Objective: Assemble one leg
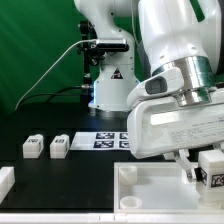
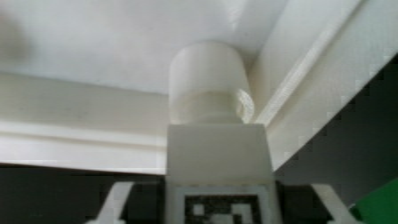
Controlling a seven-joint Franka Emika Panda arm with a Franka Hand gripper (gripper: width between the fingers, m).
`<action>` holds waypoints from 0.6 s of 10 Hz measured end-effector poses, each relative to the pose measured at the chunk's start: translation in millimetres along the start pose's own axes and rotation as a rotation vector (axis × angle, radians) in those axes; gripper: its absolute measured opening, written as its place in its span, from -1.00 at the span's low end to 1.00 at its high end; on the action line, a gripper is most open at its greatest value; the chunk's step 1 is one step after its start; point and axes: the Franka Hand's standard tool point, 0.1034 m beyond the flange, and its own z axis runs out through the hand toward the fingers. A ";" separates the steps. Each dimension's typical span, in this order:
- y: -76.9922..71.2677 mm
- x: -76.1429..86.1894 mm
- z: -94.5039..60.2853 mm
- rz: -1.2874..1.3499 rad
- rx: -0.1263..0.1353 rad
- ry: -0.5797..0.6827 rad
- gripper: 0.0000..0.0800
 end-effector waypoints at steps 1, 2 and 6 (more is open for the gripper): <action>0.3 2.4 1.4 0.002 -0.009 0.026 -0.28; 0.1 3.0 1.7 0.001 -0.015 0.046 -0.28; -0.6 1.0 2.7 0.000 -0.010 0.032 -0.27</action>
Offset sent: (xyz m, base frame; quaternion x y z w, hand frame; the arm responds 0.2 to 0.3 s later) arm -0.0011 -0.0030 -0.0093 -0.0017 0.0029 0.0094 0.9999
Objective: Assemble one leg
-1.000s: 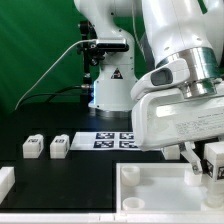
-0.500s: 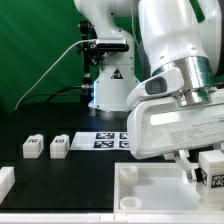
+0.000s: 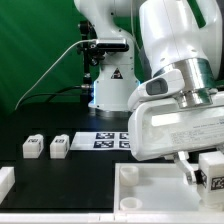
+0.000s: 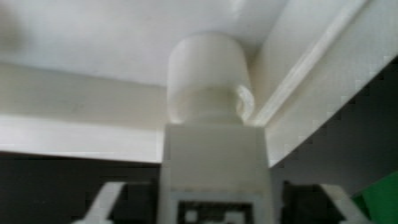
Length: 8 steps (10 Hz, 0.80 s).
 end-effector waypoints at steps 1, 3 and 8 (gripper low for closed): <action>0.1 -0.1 0.0 0.000 0.000 0.000 0.17; 0.1 -0.3 0.1 0.000 0.000 -0.001 0.47; 0.2 -0.4 0.2 0.000 0.000 -0.001 0.62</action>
Offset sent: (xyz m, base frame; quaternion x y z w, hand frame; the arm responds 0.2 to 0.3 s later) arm 0.0000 0.0000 0.0000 0.0000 0.0000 0.0000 1.0000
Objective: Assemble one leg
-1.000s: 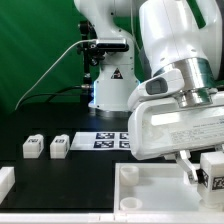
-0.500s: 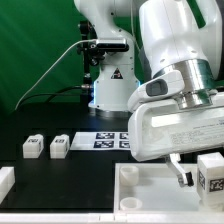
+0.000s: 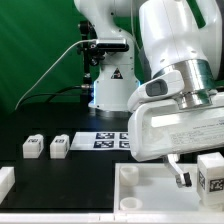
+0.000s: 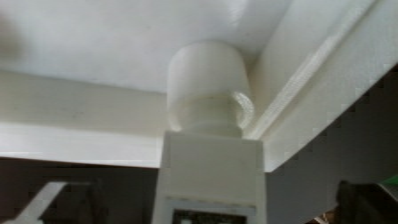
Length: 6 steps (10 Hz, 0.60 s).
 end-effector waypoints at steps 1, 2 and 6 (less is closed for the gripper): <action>0.0 0.0 0.0 0.000 0.000 0.000 0.62; 0.0 0.0 0.0 0.000 0.000 -0.001 0.62; 15.9 28.6 -24.2 0.030 0.024 -0.108 0.62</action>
Offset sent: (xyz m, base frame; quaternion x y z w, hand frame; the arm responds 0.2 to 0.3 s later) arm 0.0187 -0.0240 0.0512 0.0008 -0.1950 0.0645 0.9787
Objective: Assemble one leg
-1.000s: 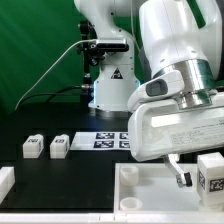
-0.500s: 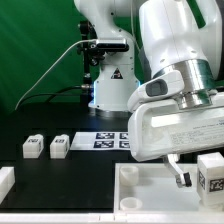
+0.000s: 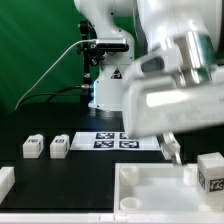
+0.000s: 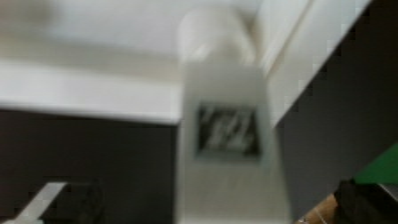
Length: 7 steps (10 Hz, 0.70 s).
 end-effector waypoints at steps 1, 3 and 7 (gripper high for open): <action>-7.6 -0.3 6.9 0.041 0.053 -0.114 0.62; -6.7 20.0 0.4 0.054 0.101 -0.287 0.62; 5.1 42.3 12.8 0.055 0.137 -0.509 0.62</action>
Offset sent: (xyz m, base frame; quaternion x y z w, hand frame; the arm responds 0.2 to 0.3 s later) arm 0.0192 -0.0027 0.0009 -0.0121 -0.2696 0.0098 0.9628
